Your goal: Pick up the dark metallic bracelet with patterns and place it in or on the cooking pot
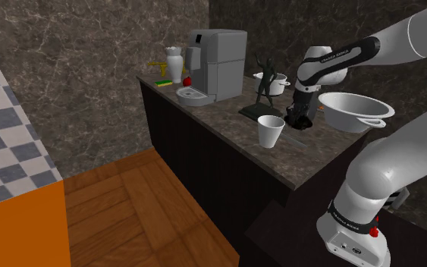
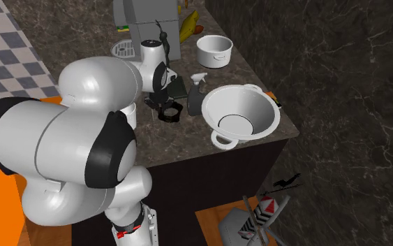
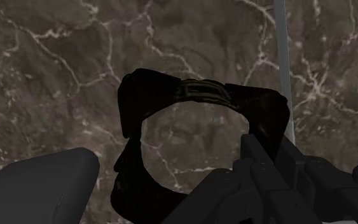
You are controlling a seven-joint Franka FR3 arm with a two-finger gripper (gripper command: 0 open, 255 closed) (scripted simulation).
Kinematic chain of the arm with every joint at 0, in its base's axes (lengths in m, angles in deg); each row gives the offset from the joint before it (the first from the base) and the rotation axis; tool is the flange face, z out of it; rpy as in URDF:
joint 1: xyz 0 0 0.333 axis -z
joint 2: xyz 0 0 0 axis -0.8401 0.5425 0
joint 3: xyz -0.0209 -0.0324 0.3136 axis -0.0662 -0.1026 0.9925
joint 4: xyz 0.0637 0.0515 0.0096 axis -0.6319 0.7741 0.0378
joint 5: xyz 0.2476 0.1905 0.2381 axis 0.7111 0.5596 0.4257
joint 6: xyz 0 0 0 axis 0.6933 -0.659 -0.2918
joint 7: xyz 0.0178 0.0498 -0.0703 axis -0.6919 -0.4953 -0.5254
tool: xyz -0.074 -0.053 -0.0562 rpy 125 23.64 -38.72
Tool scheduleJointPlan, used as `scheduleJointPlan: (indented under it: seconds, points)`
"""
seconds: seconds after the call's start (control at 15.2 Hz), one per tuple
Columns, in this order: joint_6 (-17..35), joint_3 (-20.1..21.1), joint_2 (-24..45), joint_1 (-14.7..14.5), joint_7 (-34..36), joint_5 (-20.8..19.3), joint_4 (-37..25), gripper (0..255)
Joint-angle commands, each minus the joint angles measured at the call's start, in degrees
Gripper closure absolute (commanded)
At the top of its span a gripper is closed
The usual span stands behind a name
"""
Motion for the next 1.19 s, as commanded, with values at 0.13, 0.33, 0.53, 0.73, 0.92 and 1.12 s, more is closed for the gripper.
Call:
scheduleJointPlan:
  seconds: [0.13,0.33,0.53,0.73,0.92,1.12]
  points:
    - [-3.54,0.89,-1.6,0.12,0.5,-0.06,-1.96,255]
    - [-6.09,1.44,-2.53,0.16,0.73,-0.02,-3.6,255]
    - [-8.6,1.97,-3.31,0.16,0.91,0.08,-5.35,255]
    - [-11.06,2.46,-3.94,0.13,1.06,0.21,-7.19,255]
    - [-13.47,2.92,-4.42,0.07,1.18,0.38,-9.13,255]
    - [-15.85,3.35,-4.77,-0.01,1.27,0.56,-11.16,255]
